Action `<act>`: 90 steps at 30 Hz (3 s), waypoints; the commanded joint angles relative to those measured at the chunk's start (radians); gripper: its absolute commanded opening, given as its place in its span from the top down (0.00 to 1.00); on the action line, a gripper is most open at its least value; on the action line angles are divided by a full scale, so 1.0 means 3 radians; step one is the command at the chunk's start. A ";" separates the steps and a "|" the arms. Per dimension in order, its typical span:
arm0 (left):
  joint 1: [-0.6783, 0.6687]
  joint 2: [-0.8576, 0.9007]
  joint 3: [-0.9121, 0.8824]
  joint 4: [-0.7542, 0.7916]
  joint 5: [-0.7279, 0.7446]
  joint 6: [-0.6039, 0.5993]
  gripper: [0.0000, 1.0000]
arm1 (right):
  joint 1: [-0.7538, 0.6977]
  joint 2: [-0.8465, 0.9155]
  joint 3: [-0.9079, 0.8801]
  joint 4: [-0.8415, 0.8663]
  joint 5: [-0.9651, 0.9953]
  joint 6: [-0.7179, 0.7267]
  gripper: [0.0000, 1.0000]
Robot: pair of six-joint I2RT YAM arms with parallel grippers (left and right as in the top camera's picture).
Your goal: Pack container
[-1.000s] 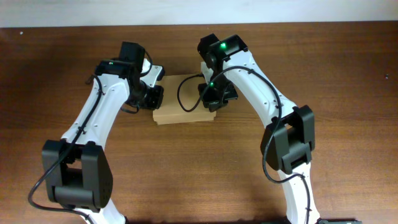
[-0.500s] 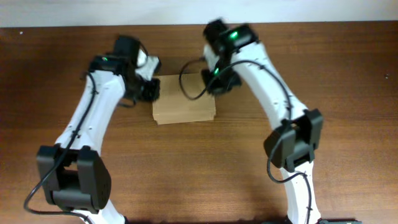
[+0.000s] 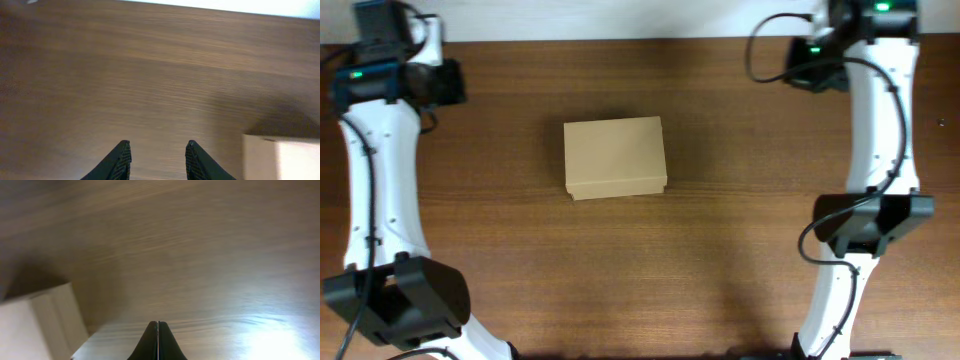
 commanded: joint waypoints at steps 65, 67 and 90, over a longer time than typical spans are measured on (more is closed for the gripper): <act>0.0154 -0.0081 0.2113 -0.1105 -0.0085 0.0181 0.00 | -0.0201 -0.2669 -0.0534 0.0275 0.0515 0.0024 0.01; 0.0154 -0.0081 0.2113 -0.1105 -0.0085 0.0181 0.00 | -0.0200 -0.3045 -0.1213 0.0649 0.0514 0.0025 0.01; 0.0154 -0.0081 0.2113 -0.1105 -0.0085 0.0179 0.00 | -0.0037 -0.6962 -0.7106 0.3192 0.0125 0.0037 0.00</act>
